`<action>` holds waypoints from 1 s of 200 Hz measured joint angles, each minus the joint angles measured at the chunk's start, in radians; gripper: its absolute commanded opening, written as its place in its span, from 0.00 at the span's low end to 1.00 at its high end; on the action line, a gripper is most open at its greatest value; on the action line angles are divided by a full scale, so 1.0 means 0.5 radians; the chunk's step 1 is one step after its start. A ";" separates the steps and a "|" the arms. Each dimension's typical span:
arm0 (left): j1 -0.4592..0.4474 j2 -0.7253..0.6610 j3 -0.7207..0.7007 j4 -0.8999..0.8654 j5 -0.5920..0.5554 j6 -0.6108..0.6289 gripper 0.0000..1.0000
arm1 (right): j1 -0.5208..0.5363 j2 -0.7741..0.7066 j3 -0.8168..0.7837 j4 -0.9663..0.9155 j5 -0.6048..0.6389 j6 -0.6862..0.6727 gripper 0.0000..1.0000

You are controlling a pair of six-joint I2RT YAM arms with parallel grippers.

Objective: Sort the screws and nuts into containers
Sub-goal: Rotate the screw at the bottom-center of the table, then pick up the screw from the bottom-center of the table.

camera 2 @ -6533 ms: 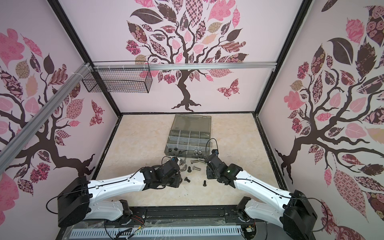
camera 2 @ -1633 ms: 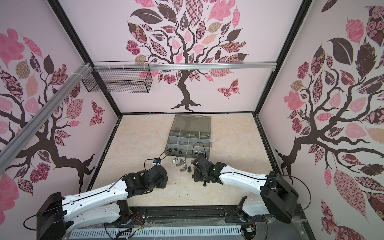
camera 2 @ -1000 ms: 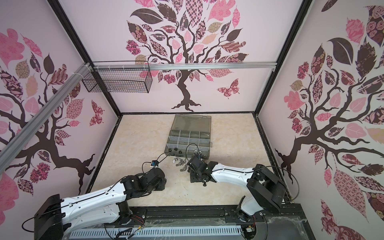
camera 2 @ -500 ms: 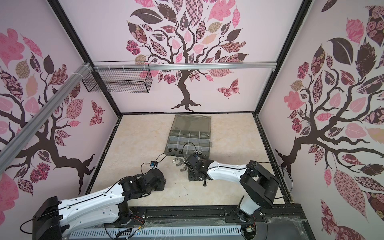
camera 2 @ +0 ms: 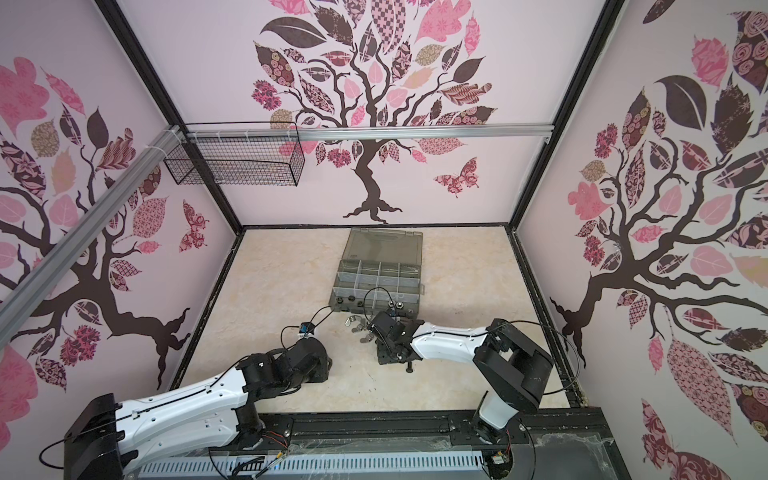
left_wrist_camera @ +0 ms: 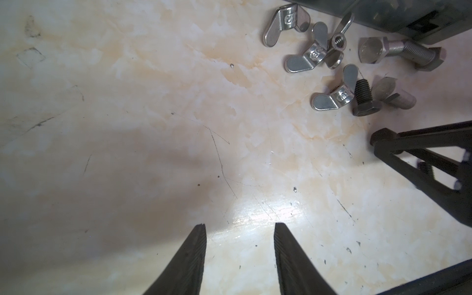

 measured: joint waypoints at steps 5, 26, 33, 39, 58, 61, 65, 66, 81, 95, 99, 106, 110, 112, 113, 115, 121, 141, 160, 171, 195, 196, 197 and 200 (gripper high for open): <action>0.000 0.001 0.000 0.001 0.000 -0.001 0.48 | 0.001 0.004 0.003 0.001 0.001 -0.001 0.47; 0.000 0.000 -0.001 0.002 0.000 -0.003 0.48 | 0.007 0.027 0.028 -0.002 0.010 -0.013 0.45; 0.000 0.000 -0.001 0.002 0.000 -0.003 0.48 | 0.008 0.034 0.036 0.000 0.011 -0.018 0.45; 0.000 0.000 -0.001 0.003 0.000 -0.004 0.48 | 0.009 0.038 0.039 0.000 0.010 -0.026 0.45; 0.001 0.000 -0.008 0.005 0.000 -0.004 0.48 | 0.021 0.040 0.041 0.002 0.008 -0.053 0.46; 0.000 0.000 -0.008 0.005 0.000 -0.004 0.47 | 0.024 0.040 0.041 0.002 0.006 -0.056 0.46; 0.000 0.000 -0.008 0.004 0.000 -0.004 0.47 | 0.031 0.041 0.041 0.002 0.007 -0.060 0.46; 0.000 0.000 -0.008 0.004 0.000 -0.004 0.47 | 0.034 0.041 0.042 0.002 0.007 -0.063 0.46; 0.000 0.000 -0.009 0.005 0.000 -0.004 0.48 | 0.063 0.049 0.053 -0.002 0.007 -0.077 0.47; 0.000 0.000 -0.009 0.005 0.001 -0.004 0.48 | 0.092 0.055 0.060 -0.001 0.006 -0.090 0.48; 0.000 0.000 -0.009 0.005 0.001 -0.004 0.48 | 0.098 0.055 0.060 -0.002 0.006 -0.095 0.48; 0.000 0.000 -0.009 0.005 0.001 -0.004 0.48 | 0.110 0.055 0.060 -0.003 0.006 -0.100 0.48; 0.000 0.000 -0.009 0.005 0.000 -0.004 0.48 | 0.116 0.055 0.060 -0.003 0.006 -0.107 0.48; 0.000 0.000 -0.009 0.005 0.001 -0.004 0.48 | 0.118 0.055 0.060 -0.003 0.006 -0.106 0.48; 0.001 0.000 -0.009 0.005 0.001 -0.004 0.47 | 0.119 0.055 0.060 -0.003 0.006 -0.107 0.48; 0.000 0.000 -0.009 0.005 0.000 -0.004 0.48 | 0.121 0.055 0.060 -0.003 0.006 -0.109 0.48; 0.000 0.000 -0.009 0.005 0.000 -0.004 0.47 | 0.127 0.055 0.060 -0.003 0.006 -0.115 0.48; 0.000 -0.007 -0.009 0.005 0.000 -0.005 0.48 | 0.137 0.055 0.060 -0.005 0.008 -0.130 0.48; 0.000 -0.008 -0.009 0.005 0.001 -0.005 0.48 | 0.138 0.056 0.060 -0.011 0.015 -0.142 0.43; 0.000 -0.008 -0.009 0.005 0.001 -0.005 0.48 | 0.139 0.061 0.063 -0.020 0.031 -0.155 0.38; 0.001 -0.010 -0.009 0.003 0.001 -0.006 0.47 | 0.140 0.086 0.089 -0.053 0.073 -0.172 0.29; 0.000 -0.011 -0.009 0.002 0.001 -0.006 0.48 | 0.140 0.087 0.091 -0.056 0.074 -0.175 0.28; 0.001 -0.012 -0.009 0.002 0.001 -0.006 0.48 | 0.140 0.088 0.092 -0.056 0.076 -0.176 0.28; 0.001 -0.013 -0.009 0.002 0.001 -0.006 0.48 | 0.140 0.090 0.093 -0.056 0.080 -0.169 0.27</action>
